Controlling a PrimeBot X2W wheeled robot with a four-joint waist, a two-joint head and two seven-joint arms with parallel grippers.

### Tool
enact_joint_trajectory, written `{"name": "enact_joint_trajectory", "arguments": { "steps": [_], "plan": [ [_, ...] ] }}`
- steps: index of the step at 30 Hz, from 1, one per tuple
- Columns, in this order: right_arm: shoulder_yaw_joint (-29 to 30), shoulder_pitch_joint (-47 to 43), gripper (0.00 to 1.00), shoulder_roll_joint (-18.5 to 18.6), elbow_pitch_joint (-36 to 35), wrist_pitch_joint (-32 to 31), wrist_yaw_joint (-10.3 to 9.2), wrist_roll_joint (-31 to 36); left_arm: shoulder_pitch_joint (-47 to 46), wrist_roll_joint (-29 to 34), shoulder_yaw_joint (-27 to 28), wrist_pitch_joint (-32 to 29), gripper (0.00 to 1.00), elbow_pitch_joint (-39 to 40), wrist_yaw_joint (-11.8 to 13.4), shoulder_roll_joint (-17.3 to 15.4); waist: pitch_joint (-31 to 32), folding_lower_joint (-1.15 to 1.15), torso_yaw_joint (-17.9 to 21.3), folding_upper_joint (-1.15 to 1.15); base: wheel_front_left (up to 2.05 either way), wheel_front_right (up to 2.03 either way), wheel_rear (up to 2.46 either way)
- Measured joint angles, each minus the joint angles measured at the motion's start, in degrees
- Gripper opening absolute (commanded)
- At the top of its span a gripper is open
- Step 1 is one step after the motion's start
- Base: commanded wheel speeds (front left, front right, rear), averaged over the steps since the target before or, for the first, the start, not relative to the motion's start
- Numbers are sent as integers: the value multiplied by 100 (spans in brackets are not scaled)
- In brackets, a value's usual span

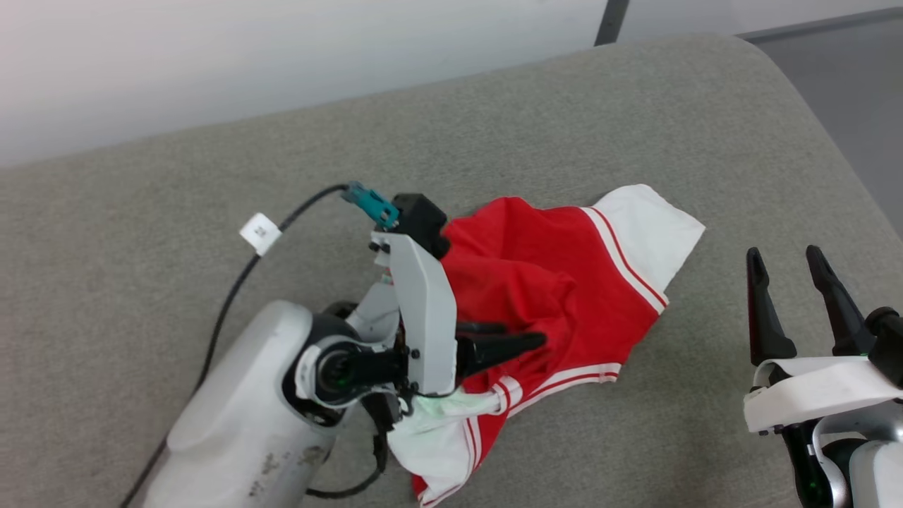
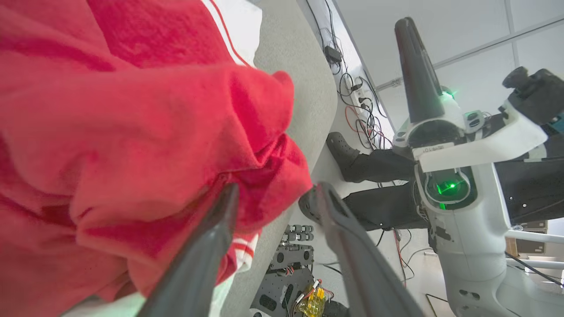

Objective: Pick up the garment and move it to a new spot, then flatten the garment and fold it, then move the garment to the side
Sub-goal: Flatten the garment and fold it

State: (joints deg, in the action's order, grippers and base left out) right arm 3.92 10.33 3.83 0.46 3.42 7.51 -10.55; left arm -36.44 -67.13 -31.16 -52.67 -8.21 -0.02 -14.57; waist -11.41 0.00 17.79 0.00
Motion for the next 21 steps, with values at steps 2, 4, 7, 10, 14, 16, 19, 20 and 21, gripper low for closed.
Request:
{"name": "enact_joint_trajectory", "arguments": {
  "steps": [2,4,7,10,14,16,19,20,21],
  "plan": [
    [42,3,100,-1,3,11,0,19,-45,-10,43,-10,100,80,0,-52,14,0,-52,0,0,0,0],
    [74,4,100,2,0,15,1,52,-72,-8,71,-31,100,201,1,-131,37,0,-113,0,0,0,0],
    [125,7,100,13,0,20,0,60,-74,-7,108,-86,100,396,4,-247,82,0,-208,0,0,0,0],
    [138,7,100,23,-9,15,0,74,-26,-7,119,-174,100,578,54,-397,136,0,-307,0,0,0,0],
    [143,7,100,47,-41,-19,1,96,196,-27,62,-346,100,770,135,-566,197,0,-436,0,0,0,0],
    [136,7,100,51,-49,-27,0,96,325,-49,53,-388,100,854,167,-630,219,0,-488,0,0,0,0],
    [129,8,100,51,-75,-43,1,96,463,-37,9,-431,100,938,202,-733,229,0,-534,0,0,0,0],
    [126,9,100,51,-85,-45,0,96,511,-31,-5,-428,100,954,193,-757,223,0,-539,0,0,0,0],
    [124,10,100,51,-92,-51,1,96,555,-24,-26,-426,100,960,188,-760,215,0,-540,0,0,0,0]
  ]
}}
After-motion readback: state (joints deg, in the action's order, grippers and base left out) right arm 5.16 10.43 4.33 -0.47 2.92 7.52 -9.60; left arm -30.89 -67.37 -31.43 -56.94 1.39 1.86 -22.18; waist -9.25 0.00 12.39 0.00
